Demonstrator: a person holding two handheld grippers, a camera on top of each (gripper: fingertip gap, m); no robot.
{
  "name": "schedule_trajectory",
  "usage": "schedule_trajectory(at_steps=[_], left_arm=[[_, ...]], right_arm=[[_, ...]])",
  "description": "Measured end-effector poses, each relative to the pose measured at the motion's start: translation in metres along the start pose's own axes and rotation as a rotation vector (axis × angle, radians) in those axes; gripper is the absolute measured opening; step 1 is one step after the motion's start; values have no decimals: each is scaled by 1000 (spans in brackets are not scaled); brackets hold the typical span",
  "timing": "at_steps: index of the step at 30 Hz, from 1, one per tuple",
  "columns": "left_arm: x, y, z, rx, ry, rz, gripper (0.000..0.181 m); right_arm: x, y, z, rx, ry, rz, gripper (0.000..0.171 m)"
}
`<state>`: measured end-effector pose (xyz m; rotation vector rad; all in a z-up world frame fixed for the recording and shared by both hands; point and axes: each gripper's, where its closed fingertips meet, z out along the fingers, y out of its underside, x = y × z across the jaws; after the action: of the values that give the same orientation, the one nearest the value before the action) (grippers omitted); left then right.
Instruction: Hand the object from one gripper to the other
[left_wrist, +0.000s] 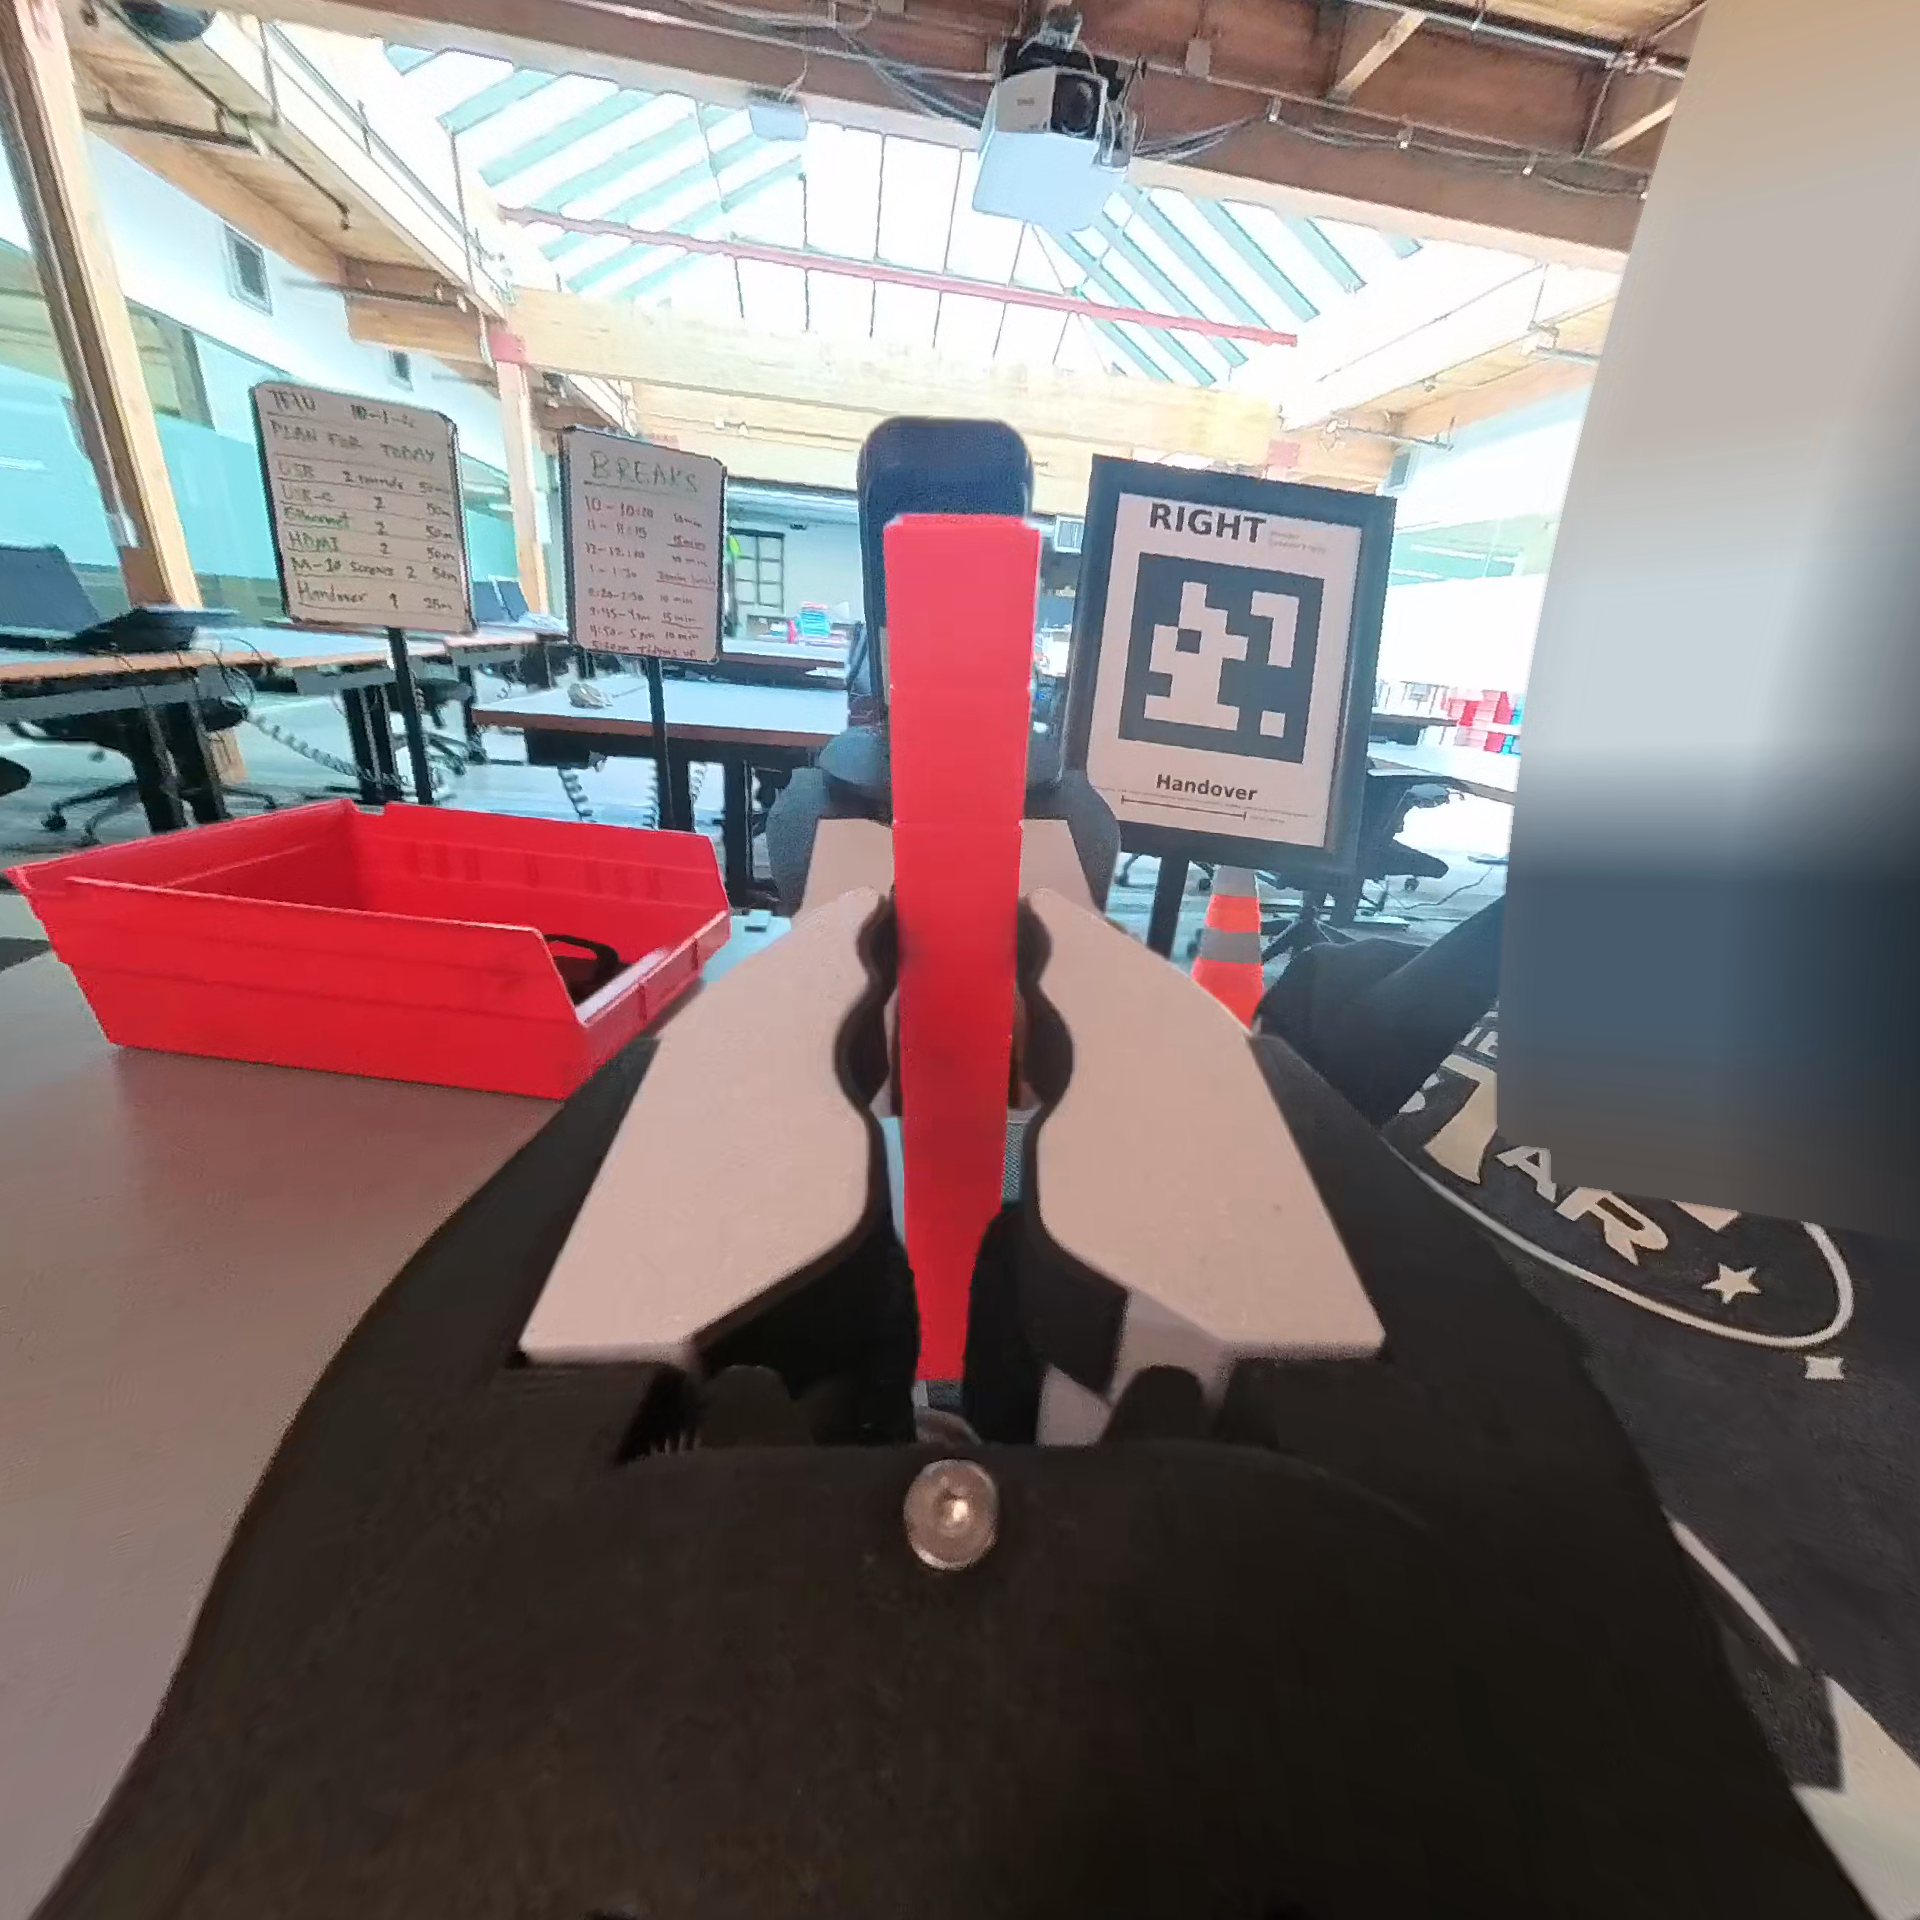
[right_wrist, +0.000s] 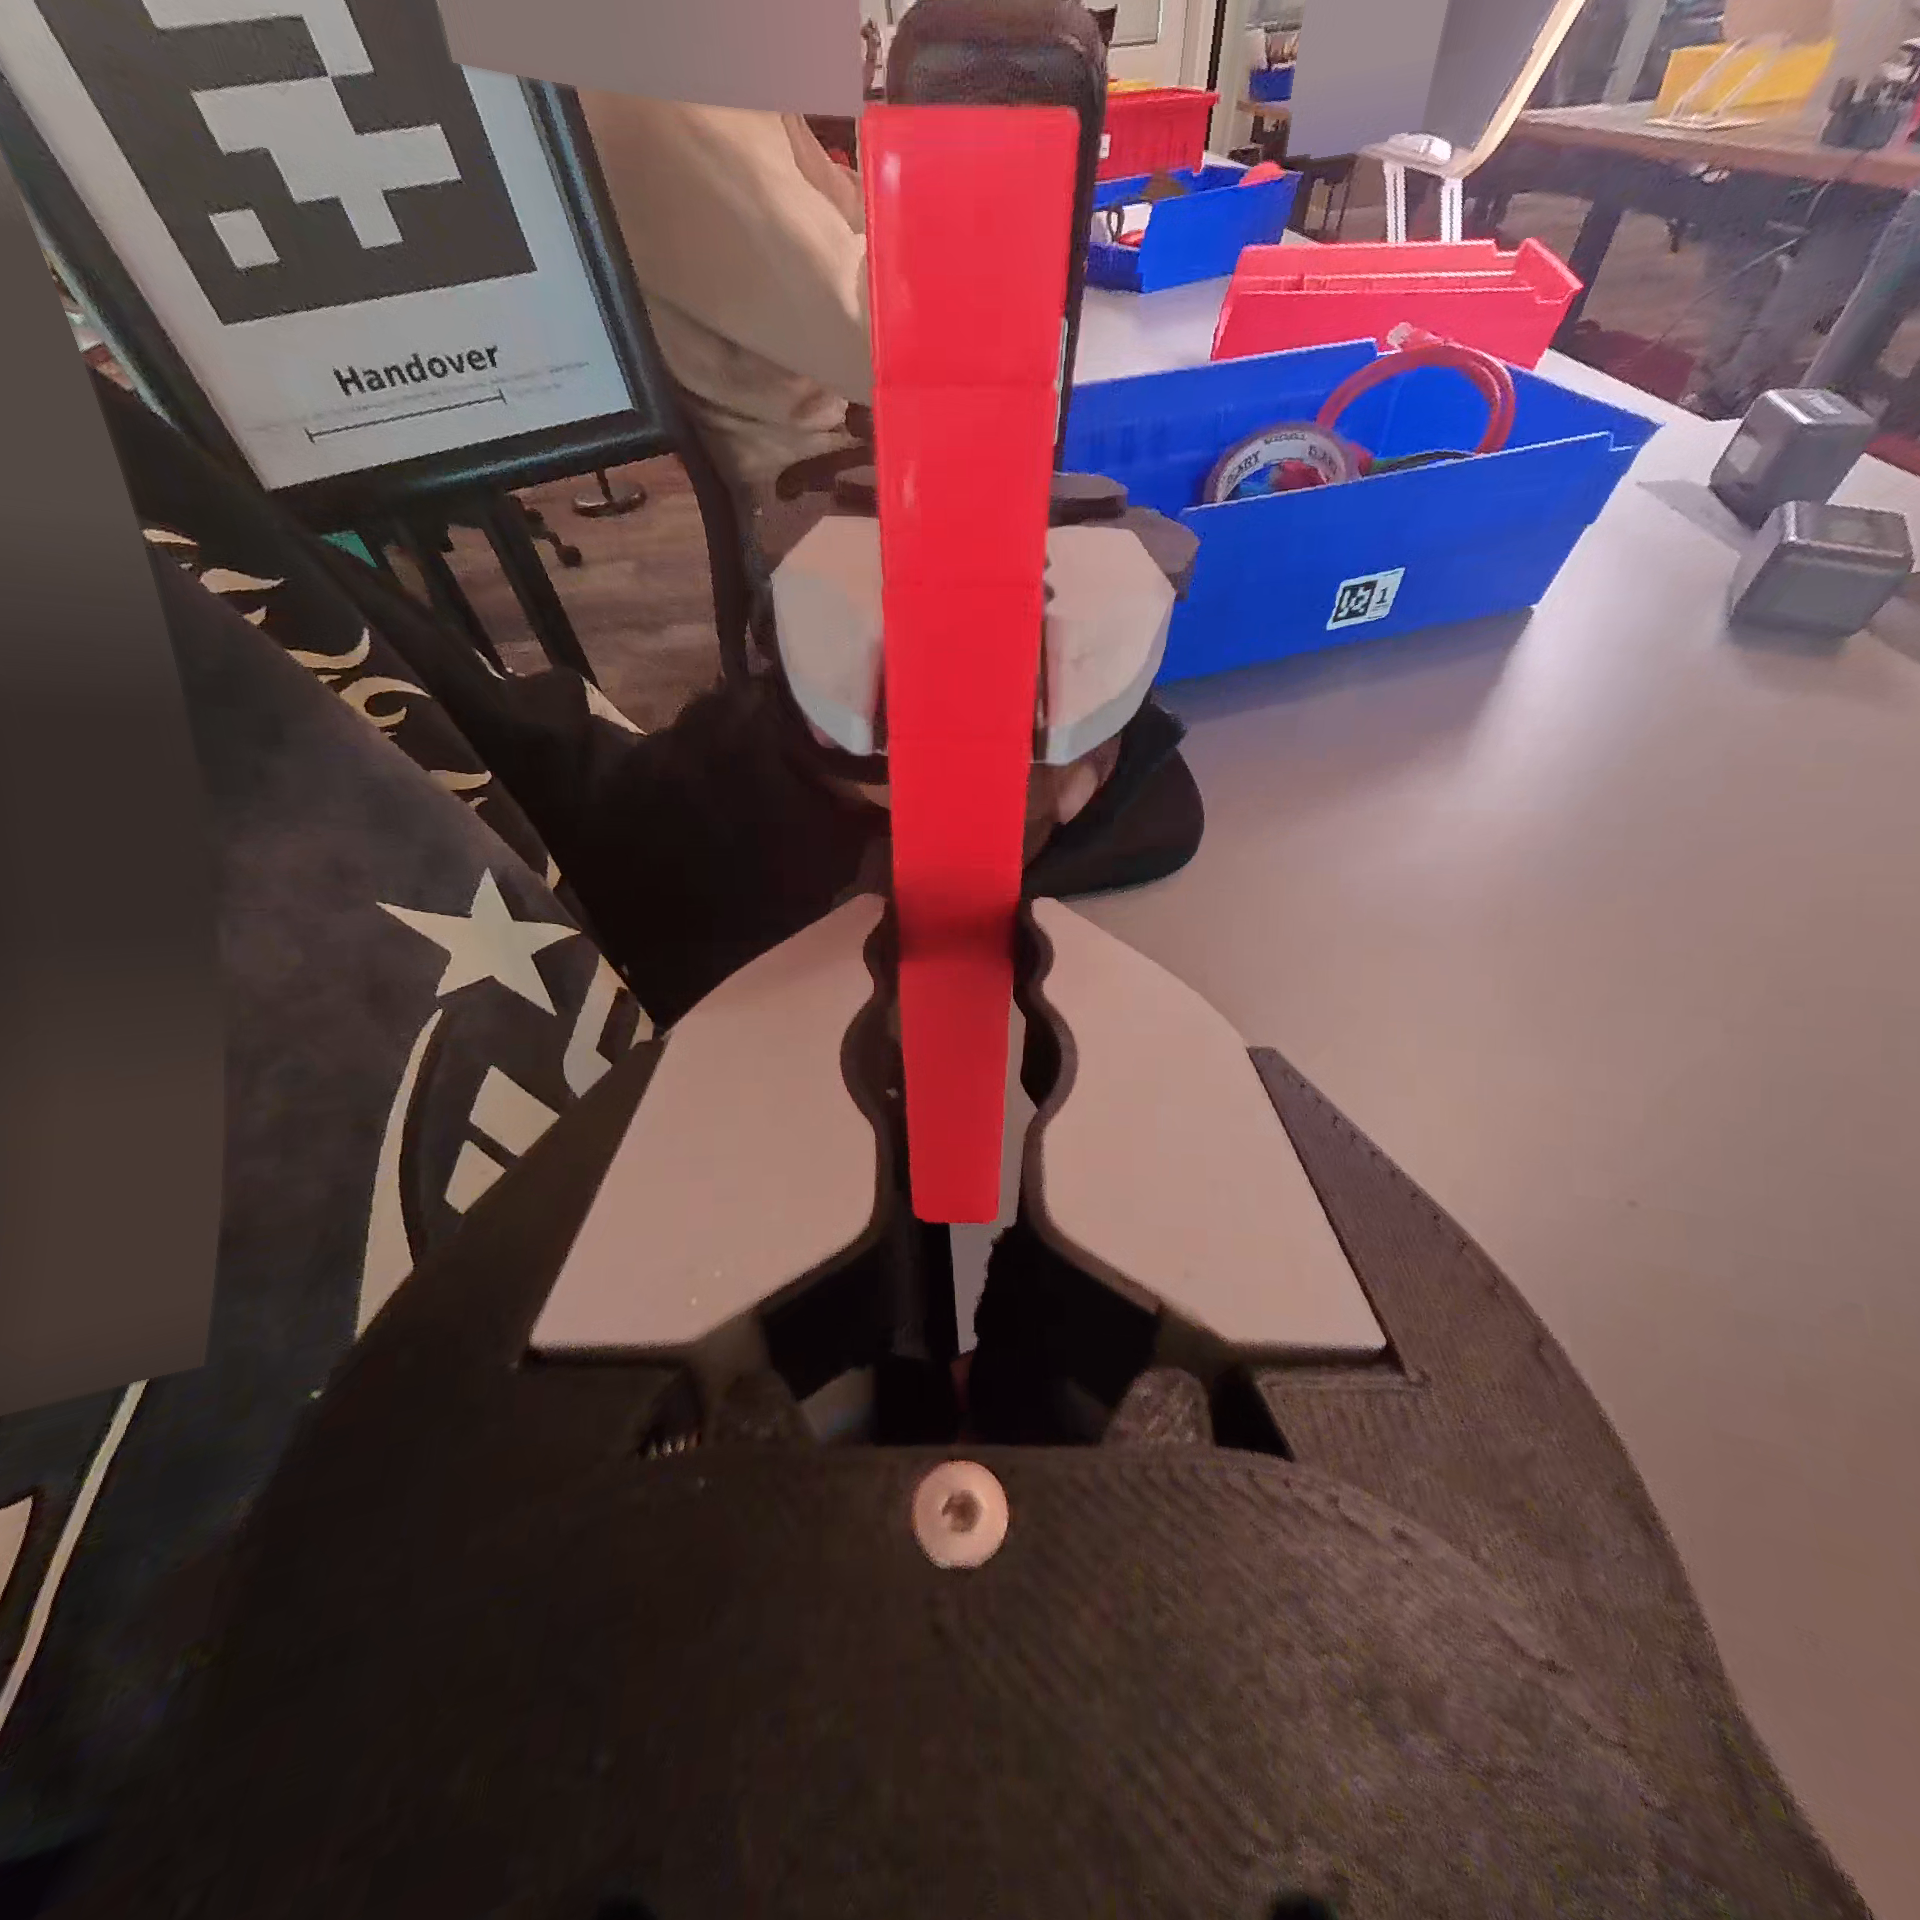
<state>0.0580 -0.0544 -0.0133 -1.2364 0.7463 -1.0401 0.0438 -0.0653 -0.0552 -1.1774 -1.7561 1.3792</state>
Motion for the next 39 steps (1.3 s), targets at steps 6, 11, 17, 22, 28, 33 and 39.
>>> schedule_trajectory(at_steps=[6,11,17,22,28,33,39], left_arm=[[-7,-41,-22,264,-70,-13,21],[-7,-62,-40,381,-71,-24,21],[-6,-54,-37,327,-24,-58,24],[-10,-69,-46,534,-89,-46,21],[-17,-80,-69,786,-147,-71,22],[-16,-72,-63,818,-152,-87,22],[-11,-58,-44,798,-156,-74,22]], right_arm=[[9,-8,-6,79,37,-10,50],[6,-2,6,81,-37,-14,22],[9,-8,-11,110,-24,-23,21],[13,-42,-32,398,-29,-24,24],[29,-54,-19,721,-137,225,78],[18,-54,16,820,-134,263,70],[19,-64,-7,1021,-79,272,43]])
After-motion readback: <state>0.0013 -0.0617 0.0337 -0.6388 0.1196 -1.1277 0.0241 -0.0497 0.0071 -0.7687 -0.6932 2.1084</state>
